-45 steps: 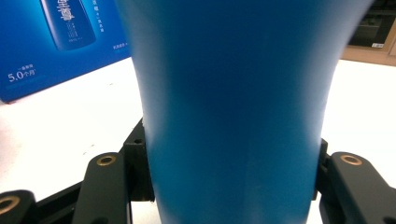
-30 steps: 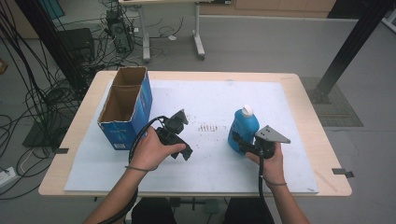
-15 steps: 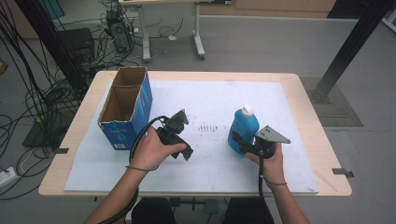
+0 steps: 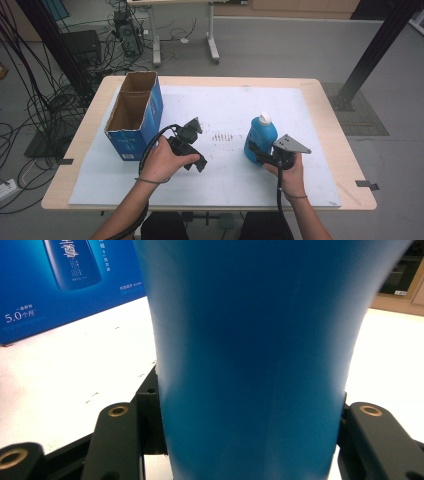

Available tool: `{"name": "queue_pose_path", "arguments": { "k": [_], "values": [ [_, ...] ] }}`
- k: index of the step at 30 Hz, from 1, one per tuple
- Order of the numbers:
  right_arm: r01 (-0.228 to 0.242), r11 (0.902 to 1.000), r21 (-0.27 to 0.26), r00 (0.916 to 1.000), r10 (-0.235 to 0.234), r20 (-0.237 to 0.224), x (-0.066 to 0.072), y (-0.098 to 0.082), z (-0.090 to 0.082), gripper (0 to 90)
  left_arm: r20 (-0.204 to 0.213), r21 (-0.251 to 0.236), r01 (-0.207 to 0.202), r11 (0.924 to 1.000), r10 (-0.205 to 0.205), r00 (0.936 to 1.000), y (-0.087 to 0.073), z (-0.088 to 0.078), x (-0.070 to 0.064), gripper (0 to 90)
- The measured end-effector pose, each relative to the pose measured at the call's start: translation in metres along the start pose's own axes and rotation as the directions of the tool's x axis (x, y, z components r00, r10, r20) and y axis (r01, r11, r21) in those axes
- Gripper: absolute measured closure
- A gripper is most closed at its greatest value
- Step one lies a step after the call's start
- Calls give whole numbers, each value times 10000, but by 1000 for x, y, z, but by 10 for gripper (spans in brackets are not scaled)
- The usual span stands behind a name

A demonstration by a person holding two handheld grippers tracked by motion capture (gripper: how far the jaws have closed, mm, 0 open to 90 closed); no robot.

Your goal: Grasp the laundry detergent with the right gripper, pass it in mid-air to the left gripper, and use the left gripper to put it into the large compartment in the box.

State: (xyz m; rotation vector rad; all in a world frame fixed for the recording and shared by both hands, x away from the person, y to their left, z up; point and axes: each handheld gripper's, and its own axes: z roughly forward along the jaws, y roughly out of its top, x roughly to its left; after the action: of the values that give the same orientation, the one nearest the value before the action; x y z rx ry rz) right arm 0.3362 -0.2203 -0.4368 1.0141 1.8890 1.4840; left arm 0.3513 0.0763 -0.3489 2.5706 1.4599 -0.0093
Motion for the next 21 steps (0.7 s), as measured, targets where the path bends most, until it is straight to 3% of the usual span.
{"name": "queue_pose_path", "arguments": {
  "k": [21],
  "values": [
    [1, 10000, -10, 10000, -1, 0, 0, 0, 0, 433, 21, 21, -23, 10000, 23, 10000, 4, 2, 0, 81]
  ]
}}
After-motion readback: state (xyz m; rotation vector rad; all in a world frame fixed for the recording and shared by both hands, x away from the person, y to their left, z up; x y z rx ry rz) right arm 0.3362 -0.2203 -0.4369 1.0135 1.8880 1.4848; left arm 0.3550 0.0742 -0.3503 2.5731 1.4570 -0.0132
